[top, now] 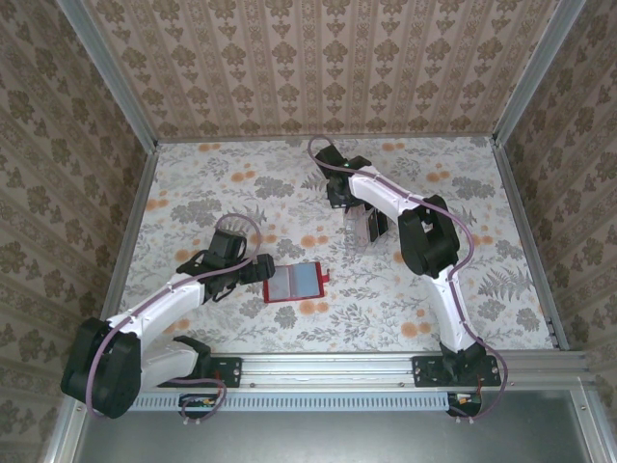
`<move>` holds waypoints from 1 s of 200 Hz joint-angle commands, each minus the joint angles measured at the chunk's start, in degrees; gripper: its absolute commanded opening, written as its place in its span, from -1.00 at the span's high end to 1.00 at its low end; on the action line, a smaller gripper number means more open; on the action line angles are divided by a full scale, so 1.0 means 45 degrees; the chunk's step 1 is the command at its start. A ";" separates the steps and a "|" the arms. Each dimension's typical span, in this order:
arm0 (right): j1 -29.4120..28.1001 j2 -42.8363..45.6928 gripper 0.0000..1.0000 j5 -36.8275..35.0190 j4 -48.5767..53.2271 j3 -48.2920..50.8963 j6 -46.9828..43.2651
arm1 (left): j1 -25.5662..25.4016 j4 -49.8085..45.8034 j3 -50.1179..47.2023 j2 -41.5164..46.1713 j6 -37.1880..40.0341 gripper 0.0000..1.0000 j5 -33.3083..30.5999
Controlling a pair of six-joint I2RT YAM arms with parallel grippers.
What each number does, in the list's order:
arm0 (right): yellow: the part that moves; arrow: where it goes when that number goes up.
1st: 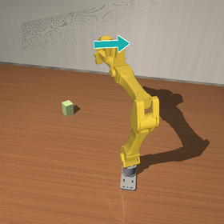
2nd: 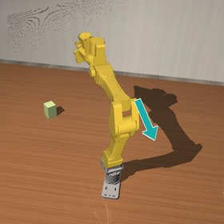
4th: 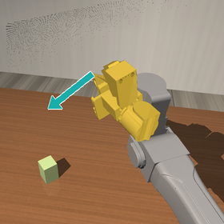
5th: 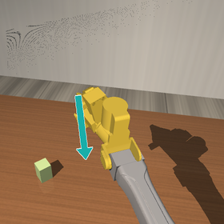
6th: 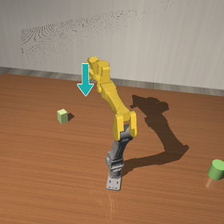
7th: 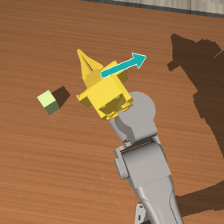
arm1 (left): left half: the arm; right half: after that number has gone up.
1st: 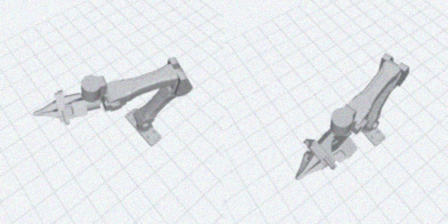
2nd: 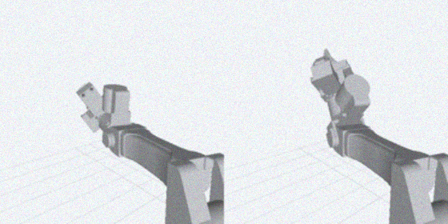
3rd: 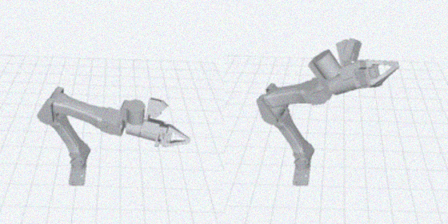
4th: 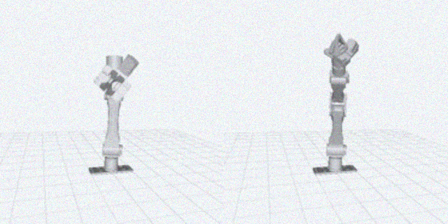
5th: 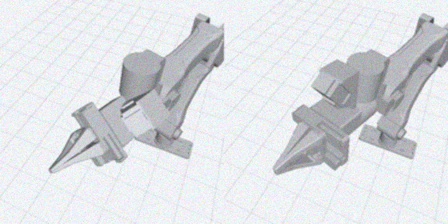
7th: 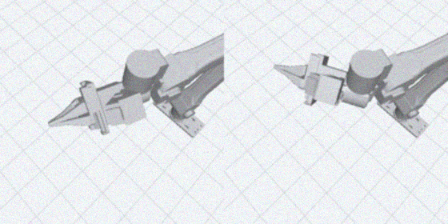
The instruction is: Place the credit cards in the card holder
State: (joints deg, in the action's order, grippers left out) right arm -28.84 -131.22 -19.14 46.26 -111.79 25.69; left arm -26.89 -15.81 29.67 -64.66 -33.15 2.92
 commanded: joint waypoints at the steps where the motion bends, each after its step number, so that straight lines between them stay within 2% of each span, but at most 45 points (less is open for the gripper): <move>1: 0.0061 0.0605 0.71 0.0257 -0.0122 0.0210 0.0135 | 0.0099 0.0098 -0.0148 0.0132 0.0162 -1.00 0.0143; 48: 0.0100 0.0643 0.83 0.0423 -0.0224 0.0388 0.0208 | 0.0098 0.0096 -0.0158 0.0150 0.0159 -1.00 0.0139; 71: 0.0158 0.0760 0.97 0.0582 -0.0279 0.0425 0.0221 | 0.0098 0.0065 -0.0129 0.0151 0.0160 -0.99 0.0143; 154: 0.0334 0.2721 1.00 0.1521 -0.0789 0.0926 0.0462 | 0.0098 -0.0410 0.0276 0.0263 0.0320 -1.00 0.0096; 200: 0.0027 0.4870 1.00 0.3213 -0.2179 0.2662 0.1137 | 0.0117 -0.1190 0.0445 0.0777 0.0605 -1.00 -0.0174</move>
State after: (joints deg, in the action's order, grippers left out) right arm -27.64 -115.72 -10.28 40.75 -104.64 28.08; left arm -26.89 -17.80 29.69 -63.24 -32.67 3.03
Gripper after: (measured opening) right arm 0.058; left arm 0.997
